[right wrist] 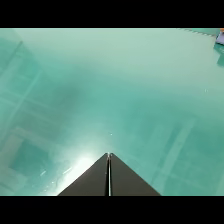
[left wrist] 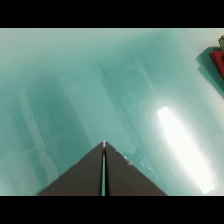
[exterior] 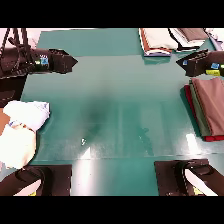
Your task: Fold the shirts.
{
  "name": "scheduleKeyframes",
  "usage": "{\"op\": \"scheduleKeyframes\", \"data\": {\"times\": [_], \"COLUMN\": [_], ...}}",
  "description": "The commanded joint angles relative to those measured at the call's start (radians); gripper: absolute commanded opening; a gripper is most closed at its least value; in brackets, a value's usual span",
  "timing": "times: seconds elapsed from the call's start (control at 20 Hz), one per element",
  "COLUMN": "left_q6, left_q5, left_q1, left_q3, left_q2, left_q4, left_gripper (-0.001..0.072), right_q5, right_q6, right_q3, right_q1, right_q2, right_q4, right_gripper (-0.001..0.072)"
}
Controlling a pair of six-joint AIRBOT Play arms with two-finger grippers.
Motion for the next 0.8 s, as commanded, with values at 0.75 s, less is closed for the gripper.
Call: {"op": "scheduleKeyframes", "data": {"times": [0.75], "left_q6": [-0.010], "left_q5": [-0.018], "left_q1": [0.047], "left_q3": [0.000], "left_q2": [0.013], "left_q4": [0.182], "left_gripper": [0.0031], "right_q5": [0.003], "right_q6": [0.001], "right_q3": [0.001], "right_q1": [0.002], "right_q2": [0.001], "right_q4": [0.002], "right_gripper": [0.0022]}}
